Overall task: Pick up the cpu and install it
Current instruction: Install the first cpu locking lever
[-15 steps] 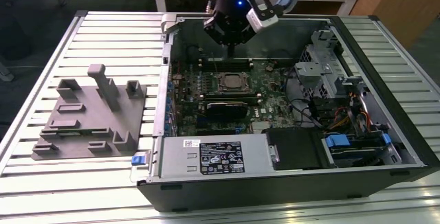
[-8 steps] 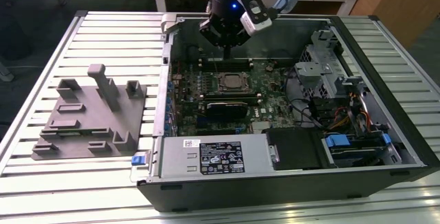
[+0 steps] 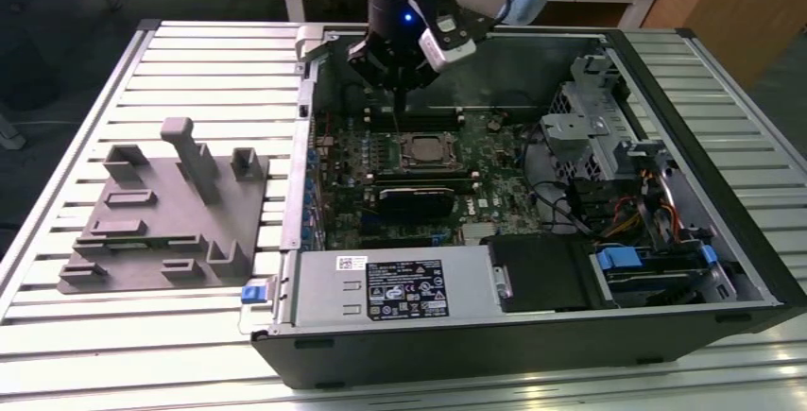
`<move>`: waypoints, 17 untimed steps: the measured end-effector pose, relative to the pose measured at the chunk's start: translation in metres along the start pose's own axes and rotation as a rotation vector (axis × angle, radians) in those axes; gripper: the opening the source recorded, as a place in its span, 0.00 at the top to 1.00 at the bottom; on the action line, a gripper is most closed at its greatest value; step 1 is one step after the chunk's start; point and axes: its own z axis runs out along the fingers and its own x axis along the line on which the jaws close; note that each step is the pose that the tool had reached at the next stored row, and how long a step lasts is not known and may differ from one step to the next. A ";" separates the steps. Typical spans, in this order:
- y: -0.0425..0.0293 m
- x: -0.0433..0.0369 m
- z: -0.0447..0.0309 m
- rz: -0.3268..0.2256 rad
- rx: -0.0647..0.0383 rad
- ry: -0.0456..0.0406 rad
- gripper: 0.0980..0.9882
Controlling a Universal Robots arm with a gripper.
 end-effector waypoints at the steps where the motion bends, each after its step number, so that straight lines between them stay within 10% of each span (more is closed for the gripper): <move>1: 0.0000 0.0017 0.0012 0.000 0.000 -0.0001 0.99; 17: 0.0057 0.0147 0.0129 0.000 0.000 -0.0015 0.99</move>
